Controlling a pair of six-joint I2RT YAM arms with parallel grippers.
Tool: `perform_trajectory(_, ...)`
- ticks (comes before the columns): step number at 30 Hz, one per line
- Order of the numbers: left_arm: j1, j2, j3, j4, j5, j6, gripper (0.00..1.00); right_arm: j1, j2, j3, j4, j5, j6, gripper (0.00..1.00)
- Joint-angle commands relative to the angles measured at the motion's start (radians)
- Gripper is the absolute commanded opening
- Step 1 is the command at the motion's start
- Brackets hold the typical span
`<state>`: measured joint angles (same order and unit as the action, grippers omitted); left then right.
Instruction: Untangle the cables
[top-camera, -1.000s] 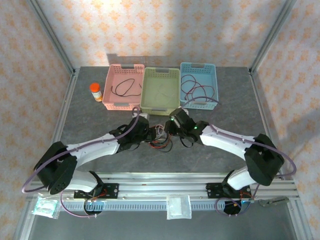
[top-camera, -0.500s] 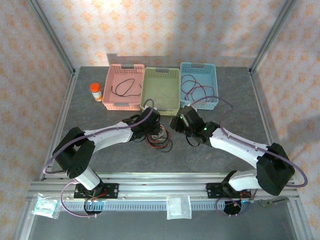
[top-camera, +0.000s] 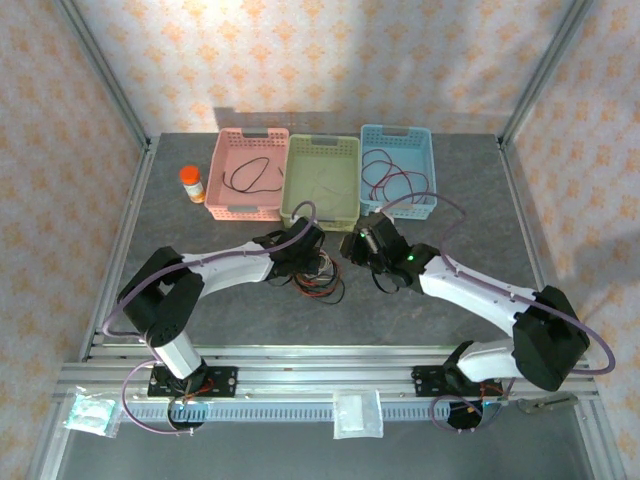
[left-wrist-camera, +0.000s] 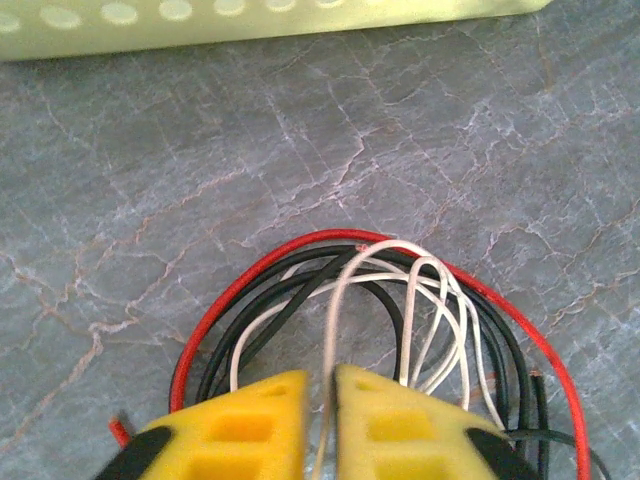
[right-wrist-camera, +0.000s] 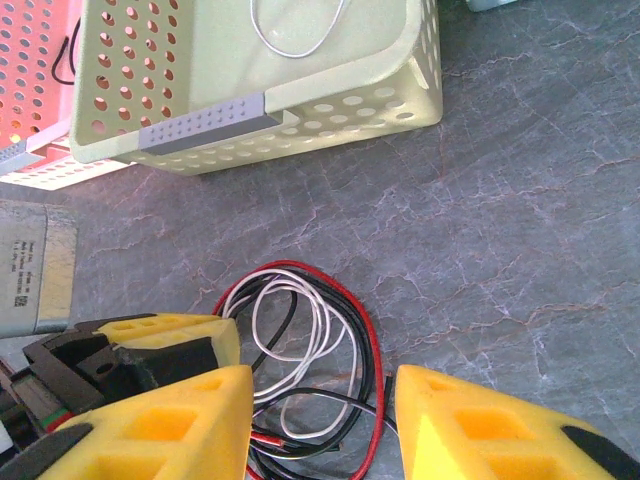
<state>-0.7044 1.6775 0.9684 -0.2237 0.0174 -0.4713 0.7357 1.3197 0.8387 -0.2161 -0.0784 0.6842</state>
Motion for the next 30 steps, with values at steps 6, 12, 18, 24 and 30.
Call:
perform_trajectory(6,0.004,-0.090,0.045,-0.055,-0.120,0.010,0.00,-0.006,-0.067,-0.022,0.003,0.118,0.023,0.41)
perform_trajectory(12,0.003,-0.250,0.048,-0.046,-0.085,0.045,0.00,-0.006,-0.133,-0.017,0.020,0.218,-0.020,0.54)
perform_trajectory(18,0.005,-0.384,0.089,-0.051,0.051,0.111,0.00,-0.015,-0.192,-0.031,0.106,0.181,-0.231,0.60)
perform_trajectory(24,0.005,-0.431,0.172,-0.103,0.161,0.163,0.00,-0.091,-0.242,-0.088,0.277,-0.270,-0.433,0.74)
perform_trajectory(30,0.005,-0.441,0.240,-0.126,0.249,0.183,0.00,-0.108,-0.209,-0.104,0.420,-0.465,-0.393,0.77)
